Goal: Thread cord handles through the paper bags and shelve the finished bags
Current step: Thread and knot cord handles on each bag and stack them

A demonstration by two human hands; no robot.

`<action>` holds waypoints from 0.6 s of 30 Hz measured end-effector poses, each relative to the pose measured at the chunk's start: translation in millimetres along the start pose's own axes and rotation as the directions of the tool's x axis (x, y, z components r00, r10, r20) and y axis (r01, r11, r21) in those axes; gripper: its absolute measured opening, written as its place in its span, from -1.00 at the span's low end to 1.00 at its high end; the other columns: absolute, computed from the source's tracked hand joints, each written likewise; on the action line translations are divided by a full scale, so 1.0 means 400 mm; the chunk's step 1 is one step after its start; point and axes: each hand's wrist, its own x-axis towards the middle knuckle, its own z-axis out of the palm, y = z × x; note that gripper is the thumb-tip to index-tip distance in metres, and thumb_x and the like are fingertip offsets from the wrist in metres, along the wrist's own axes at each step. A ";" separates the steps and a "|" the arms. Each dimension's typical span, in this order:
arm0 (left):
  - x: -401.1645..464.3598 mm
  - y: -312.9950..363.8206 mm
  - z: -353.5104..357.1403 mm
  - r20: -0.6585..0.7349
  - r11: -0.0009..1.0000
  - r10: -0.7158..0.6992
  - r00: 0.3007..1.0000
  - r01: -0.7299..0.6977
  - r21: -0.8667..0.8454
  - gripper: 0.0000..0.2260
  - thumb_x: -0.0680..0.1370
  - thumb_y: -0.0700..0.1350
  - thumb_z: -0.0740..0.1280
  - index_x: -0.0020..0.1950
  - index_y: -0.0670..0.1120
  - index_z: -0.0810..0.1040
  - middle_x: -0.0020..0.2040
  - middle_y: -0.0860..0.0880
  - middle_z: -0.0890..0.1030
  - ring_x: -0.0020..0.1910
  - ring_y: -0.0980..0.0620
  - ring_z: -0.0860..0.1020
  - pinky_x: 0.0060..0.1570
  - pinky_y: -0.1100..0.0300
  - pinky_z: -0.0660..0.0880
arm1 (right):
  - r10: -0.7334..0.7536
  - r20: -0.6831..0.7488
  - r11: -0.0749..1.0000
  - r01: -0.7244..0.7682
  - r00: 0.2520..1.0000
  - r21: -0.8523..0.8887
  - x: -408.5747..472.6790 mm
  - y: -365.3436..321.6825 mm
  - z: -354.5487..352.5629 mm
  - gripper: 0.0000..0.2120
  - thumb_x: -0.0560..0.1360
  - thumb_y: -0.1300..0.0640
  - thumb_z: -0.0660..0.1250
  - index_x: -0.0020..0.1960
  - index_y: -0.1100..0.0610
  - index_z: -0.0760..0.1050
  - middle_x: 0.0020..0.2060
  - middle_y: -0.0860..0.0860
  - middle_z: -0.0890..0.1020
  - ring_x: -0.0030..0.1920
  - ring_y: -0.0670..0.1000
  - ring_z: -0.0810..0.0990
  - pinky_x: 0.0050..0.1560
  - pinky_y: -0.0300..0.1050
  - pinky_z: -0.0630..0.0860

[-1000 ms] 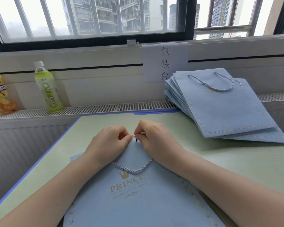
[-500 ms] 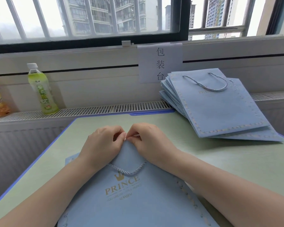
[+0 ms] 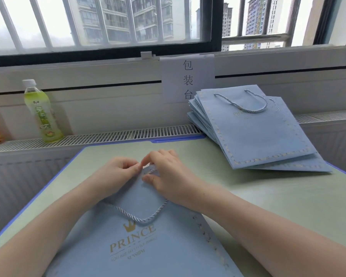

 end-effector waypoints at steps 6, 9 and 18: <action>-0.020 0.023 -0.022 0.132 0.962 -0.159 0.978 0.183 -0.201 -0.84 0.25 -0.03 0.37 -0.31 -0.08 0.68 -0.35 -0.10 0.65 -0.39 0.00 0.59 -0.30 0.16 0.52 | -0.072 -0.006 0.997 0.071 0.997 -0.035 -0.002 -0.006 0.007 -0.69 0.55 0.13 0.27 0.28 0.11 0.37 0.13 0.10 0.46 0.18 0.09 0.27 0.17 -0.15 0.20; -0.023 0.024 -0.023 0.167 0.955 -0.122 0.978 0.162 -0.249 -0.70 0.13 0.07 0.41 -0.24 -0.05 0.67 -0.28 -0.09 0.66 -0.32 0.00 0.60 -0.20 0.10 0.51 | -0.105 -0.021 0.994 0.105 0.994 -0.026 -0.007 -0.004 0.007 -0.71 0.55 0.14 0.27 0.26 0.11 0.37 0.11 0.09 0.46 0.17 0.09 0.28 0.19 -0.10 0.24; -0.027 0.013 -0.036 0.331 0.894 -0.079 0.940 0.214 -0.393 -0.64 0.41 0.13 0.40 -0.05 -0.16 0.69 -0.08 -0.27 0.66 -0.25 -0.10 0.64 -0.29 0.15 0.58 | -0.095 -0.063 0.995 0.093 0.993 -0.033 -0.010 0.002 0.003 -0.65 0.51 0.10 0.29 0.26 0.12 0.35 0.15 0.04 0.48 0.17 0.07 0.32 0.20 0.01 0.31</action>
